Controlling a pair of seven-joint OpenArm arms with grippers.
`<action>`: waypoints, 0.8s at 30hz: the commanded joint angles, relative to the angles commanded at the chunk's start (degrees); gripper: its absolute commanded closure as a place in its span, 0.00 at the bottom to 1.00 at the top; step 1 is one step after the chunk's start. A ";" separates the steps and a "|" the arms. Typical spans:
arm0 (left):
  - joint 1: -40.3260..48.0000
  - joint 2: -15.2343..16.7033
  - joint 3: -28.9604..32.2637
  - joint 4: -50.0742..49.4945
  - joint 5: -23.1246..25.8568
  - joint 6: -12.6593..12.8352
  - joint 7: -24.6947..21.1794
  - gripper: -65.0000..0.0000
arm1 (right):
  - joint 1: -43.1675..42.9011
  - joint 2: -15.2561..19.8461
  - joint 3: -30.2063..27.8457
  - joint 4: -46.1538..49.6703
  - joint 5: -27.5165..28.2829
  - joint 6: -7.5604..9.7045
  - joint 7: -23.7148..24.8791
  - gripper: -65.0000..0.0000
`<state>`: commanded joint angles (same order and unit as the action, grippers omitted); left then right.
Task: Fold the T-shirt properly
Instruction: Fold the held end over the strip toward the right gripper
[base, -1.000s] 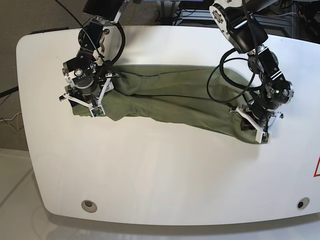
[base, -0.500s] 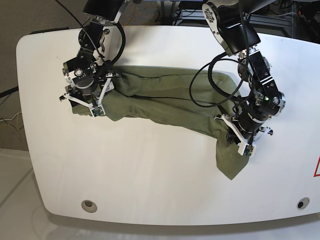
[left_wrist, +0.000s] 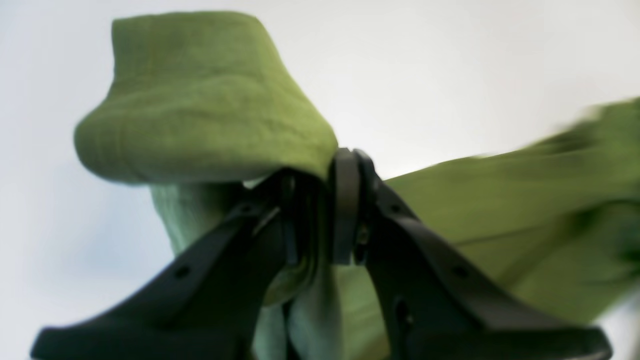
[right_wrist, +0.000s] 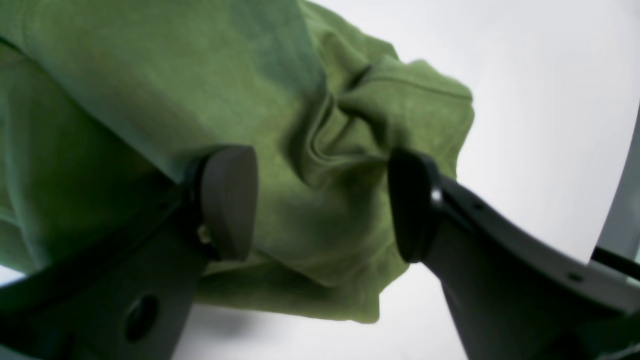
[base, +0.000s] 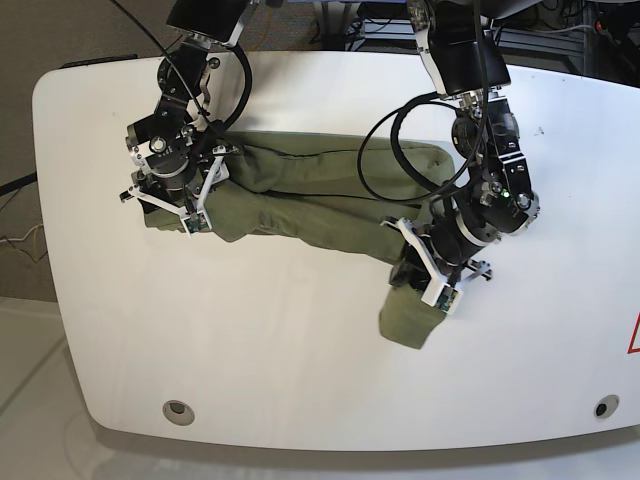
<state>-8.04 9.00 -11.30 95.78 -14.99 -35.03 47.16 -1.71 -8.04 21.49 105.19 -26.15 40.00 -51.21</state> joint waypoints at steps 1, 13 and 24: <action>0.53 0.00 0.79 0.00 -1.58 1.41 -0.26 0.87 | 0.09 0.00 0.00 0.00 0.00 0.00 0.00 0.39; 5.80 0.00 12.66 0.00 -10.11 12.57 -4.57 0.87 | 0.35 0.00 0.00 0.00 -0.09 0.00 0.00 0.39; 8.18 0.00 22.68 -1.41 -12.22 18.37 -10.81 0.87 | 0.26 0.00 0.00 0.00 -0.09 0.00 0.00 0.39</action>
<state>0.13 9.00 11.38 94.37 -27.21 -16.66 36.35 -1.45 -8.04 21.49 105.19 -26.24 40.00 -51.21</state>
